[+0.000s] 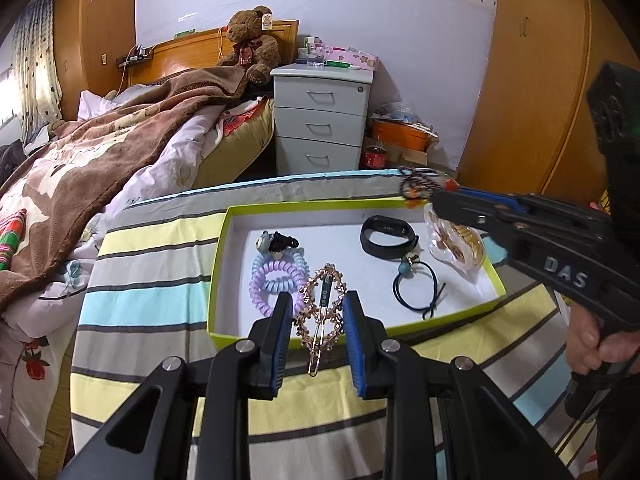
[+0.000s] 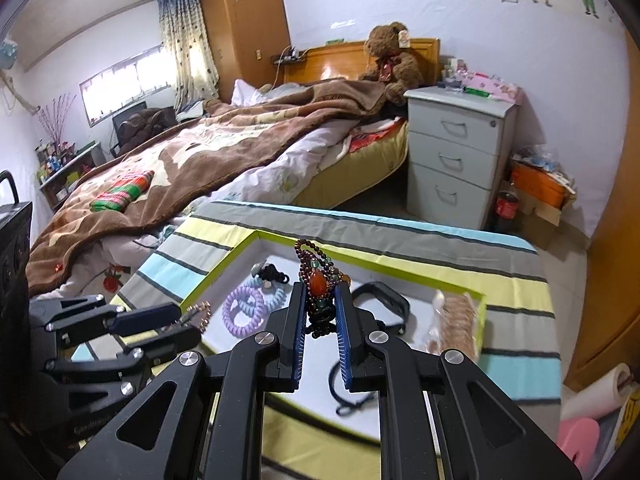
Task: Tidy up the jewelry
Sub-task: 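Carry the gold clip with the left tool while the right tool carries the beaded bracelet to the box, then release the beaded bracelet with the right tool while the left tool releases the gold clip in the box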
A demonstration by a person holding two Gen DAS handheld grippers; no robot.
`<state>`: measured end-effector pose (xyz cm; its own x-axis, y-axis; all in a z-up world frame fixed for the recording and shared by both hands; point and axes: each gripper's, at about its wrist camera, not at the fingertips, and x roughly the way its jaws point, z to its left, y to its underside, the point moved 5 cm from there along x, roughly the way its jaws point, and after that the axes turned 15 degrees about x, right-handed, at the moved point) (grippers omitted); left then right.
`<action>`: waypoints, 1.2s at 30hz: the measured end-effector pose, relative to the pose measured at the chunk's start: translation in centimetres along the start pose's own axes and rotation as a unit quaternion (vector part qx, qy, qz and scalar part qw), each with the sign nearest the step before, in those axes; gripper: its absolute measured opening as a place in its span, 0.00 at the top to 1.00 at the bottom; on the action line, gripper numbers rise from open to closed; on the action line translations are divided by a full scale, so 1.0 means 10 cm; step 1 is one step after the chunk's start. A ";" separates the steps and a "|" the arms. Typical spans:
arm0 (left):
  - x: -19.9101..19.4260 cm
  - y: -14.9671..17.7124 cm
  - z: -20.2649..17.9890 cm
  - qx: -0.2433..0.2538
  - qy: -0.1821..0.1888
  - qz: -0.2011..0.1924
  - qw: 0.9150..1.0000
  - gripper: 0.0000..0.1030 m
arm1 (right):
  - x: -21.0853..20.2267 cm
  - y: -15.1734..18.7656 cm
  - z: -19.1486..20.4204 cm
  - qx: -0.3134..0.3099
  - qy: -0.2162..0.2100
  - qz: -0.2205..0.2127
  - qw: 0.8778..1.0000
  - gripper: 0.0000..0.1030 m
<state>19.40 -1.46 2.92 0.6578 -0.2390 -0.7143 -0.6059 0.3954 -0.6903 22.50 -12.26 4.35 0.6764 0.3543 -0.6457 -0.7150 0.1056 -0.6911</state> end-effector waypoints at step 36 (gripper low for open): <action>0.78 0.07 -0.03 -0.021 0.042 0.053 0.997 0.74 | 1.14 0.04 -0.11 0.016 -0.002 0.127 0.992 0.86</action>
<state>23.94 -3.34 -3.20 0.5504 -0.2716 -0.7895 -0.6895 0.3854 -0.6133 30.15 -9.24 -3.61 0.4726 0.3778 -0.7962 -0.8678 0.0421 -0.4951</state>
